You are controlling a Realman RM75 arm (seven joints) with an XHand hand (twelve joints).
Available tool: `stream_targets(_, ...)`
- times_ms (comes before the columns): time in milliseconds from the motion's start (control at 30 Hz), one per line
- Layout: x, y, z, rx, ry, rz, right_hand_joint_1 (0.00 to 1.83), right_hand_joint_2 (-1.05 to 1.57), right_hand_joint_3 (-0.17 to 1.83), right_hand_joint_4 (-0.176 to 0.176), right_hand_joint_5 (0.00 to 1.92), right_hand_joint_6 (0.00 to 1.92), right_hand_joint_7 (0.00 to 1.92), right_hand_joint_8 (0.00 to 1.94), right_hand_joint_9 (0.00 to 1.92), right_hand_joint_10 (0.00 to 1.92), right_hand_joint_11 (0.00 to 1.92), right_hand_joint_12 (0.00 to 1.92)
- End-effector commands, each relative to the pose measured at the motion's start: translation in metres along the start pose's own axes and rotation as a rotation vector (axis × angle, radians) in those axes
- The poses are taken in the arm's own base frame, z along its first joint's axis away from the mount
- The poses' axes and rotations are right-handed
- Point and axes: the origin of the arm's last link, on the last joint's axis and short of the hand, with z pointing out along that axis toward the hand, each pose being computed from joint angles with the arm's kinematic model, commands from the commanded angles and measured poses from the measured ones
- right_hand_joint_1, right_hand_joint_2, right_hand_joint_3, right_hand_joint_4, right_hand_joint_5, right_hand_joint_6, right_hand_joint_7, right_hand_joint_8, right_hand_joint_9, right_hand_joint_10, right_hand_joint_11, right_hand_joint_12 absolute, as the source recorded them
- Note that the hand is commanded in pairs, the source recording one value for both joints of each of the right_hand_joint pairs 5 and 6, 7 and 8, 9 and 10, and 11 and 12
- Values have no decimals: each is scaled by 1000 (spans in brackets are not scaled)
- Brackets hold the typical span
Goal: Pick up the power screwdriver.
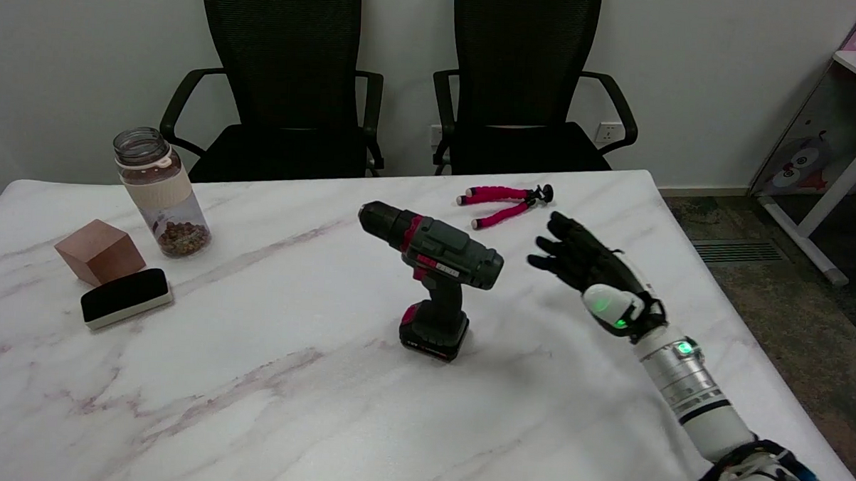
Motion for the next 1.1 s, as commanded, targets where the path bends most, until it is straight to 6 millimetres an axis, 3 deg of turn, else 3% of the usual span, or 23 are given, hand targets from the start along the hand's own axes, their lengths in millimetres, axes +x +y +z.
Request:
stream_targets(33, -89, 37, 45, -5, -158, 6, 920, -171, 607, -9, 77, 77, 77, 77, 301, 301, 452, 452)
stream_targets(400, -96, 30, 47, 52, -165, -83, 919, -170, 582, -11, 0, 0, 0, 0, 300, 300, 438, 438)
stream_targets(733, -121, 38, 48, 49, -165, -104, 914, -175, 532, -15, 0, 0, 0, 0, 292, 292, 427, 427)
stream_targets(1100, -131, 44, 64, 64, -147, -120, 913, -164, 508, -16, 0, 0, 0, 0, 292, 292, 413, 413)
